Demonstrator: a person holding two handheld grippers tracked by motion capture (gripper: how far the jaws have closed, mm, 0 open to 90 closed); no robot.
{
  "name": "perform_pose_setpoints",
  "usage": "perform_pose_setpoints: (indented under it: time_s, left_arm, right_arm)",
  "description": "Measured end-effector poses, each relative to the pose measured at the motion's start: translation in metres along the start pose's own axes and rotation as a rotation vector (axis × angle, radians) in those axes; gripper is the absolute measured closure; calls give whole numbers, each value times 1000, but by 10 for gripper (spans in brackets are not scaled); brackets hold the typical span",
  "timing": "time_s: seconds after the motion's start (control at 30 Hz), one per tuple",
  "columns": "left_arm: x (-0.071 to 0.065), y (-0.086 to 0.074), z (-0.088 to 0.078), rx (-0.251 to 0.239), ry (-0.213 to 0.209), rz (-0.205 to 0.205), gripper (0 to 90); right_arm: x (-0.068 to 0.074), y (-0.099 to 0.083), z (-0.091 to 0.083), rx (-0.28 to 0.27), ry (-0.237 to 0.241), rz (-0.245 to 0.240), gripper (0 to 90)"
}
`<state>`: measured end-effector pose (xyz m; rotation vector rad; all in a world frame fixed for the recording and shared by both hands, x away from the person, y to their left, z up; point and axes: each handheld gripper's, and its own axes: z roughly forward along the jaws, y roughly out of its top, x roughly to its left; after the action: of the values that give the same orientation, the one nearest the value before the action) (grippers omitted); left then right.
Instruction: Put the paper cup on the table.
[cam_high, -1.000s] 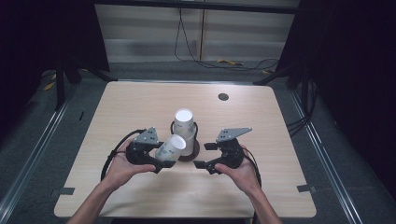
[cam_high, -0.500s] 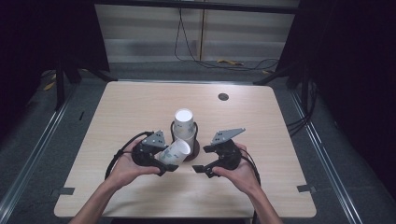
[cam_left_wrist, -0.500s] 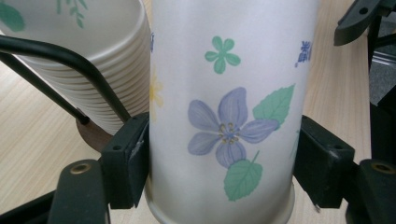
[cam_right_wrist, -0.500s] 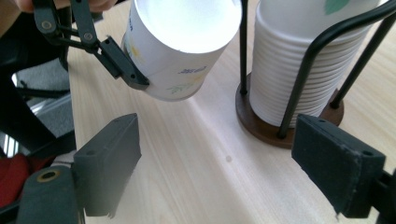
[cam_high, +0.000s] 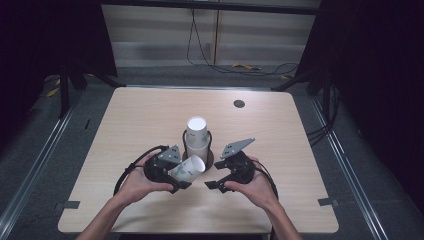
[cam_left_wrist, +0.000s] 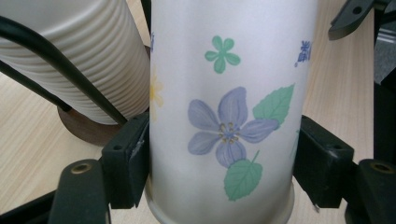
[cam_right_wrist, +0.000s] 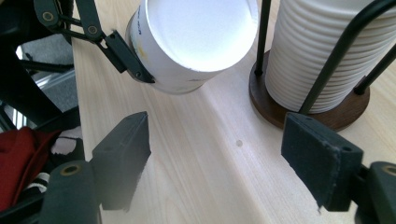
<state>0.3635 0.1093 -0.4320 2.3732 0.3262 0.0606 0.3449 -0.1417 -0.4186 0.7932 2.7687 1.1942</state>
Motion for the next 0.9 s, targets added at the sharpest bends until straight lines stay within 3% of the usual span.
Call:
perform_pose_setpoints:
  time_s: [0.3, 0.6, 0.9]
  left_arm:
    - [-6, 1, 8, 45, -4, 37, 288]
    - [-13, 4, 16, 86, -6, 84, 291]
    - [-18, 7, 19, 109, -6, 113, 294]
  right_arm:
    - [3, 0, 7, 56, 7, -28, 136]
    - [5, 1, 10, 92, -6, -38, 161]
    - [4, 2, 11, 119, 22, -24, 189]
